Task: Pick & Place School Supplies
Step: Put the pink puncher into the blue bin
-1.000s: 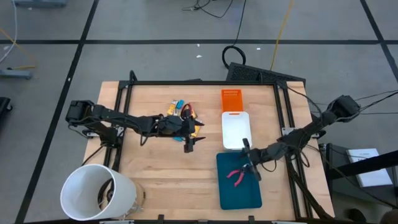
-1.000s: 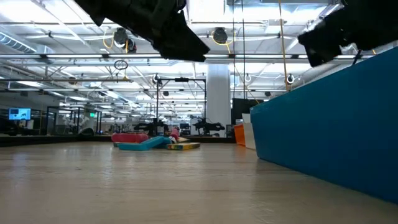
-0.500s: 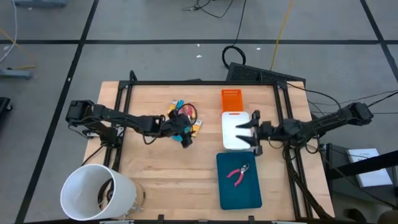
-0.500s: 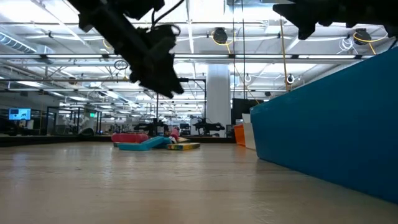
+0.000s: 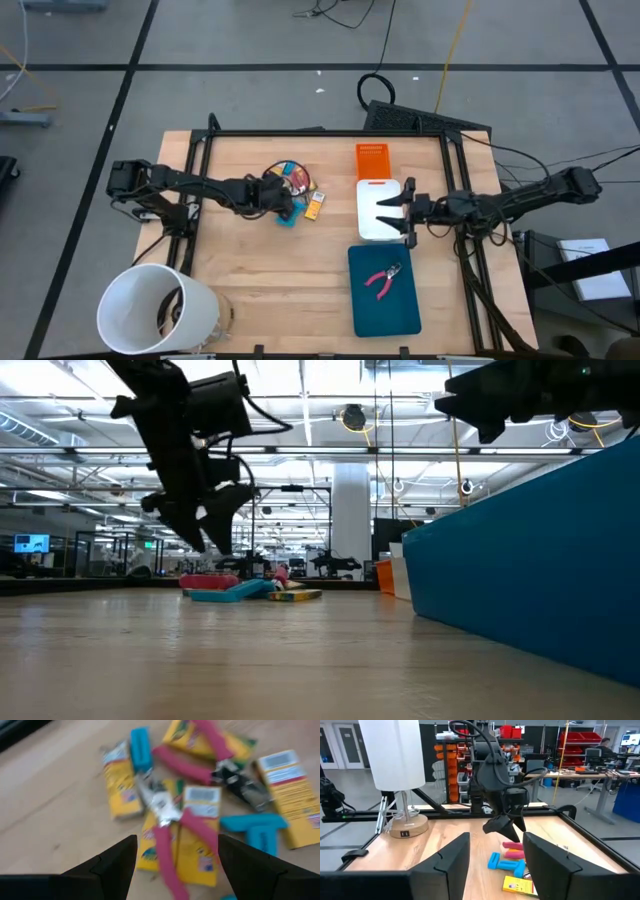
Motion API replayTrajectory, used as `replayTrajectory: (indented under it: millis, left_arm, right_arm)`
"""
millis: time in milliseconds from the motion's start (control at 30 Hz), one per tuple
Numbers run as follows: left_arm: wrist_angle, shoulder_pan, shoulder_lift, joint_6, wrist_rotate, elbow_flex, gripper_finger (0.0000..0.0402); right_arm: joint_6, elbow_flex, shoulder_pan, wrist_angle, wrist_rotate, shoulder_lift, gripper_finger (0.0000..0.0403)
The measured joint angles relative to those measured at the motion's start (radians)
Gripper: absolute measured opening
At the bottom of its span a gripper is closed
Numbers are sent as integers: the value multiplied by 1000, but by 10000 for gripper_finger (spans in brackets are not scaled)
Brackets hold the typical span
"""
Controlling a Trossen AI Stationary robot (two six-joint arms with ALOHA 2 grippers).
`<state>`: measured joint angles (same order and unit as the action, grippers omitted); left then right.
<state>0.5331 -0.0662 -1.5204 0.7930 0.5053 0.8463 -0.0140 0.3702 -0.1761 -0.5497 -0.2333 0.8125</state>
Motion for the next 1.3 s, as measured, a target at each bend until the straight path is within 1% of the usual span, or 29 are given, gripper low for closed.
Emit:
replayTrajectory:
  millis: [167,300,400,600,1000,1200,1300]
  left_arm:
    - [69,1,0,119,-13,0,280]
    - [68,2,0,163,-15,-10,280]
    - [55,-1,0,167,-10,-31,280]
    - [-71,-10,0,181,-8,-103,280]
    - [-97,-10,-3,165,-27,-129,280]
    - [-192,-5,-88,104,-28,-129,280]
    - [-202,-6,-106,111,-24,-127,280]
  right_arm:
    - [0,0,0,-6,0,17,176]
    - [0,0,0,-7,0,19,174]
    - [0,0,0,-6,0,19,172]
    - [0,0,0,-7,0,19,173]
    - [0,0,0,-7,0,19,169]
    - [0,0,0,-8,0,19,169]
    - [-1,0,0,-11,0,19,169]
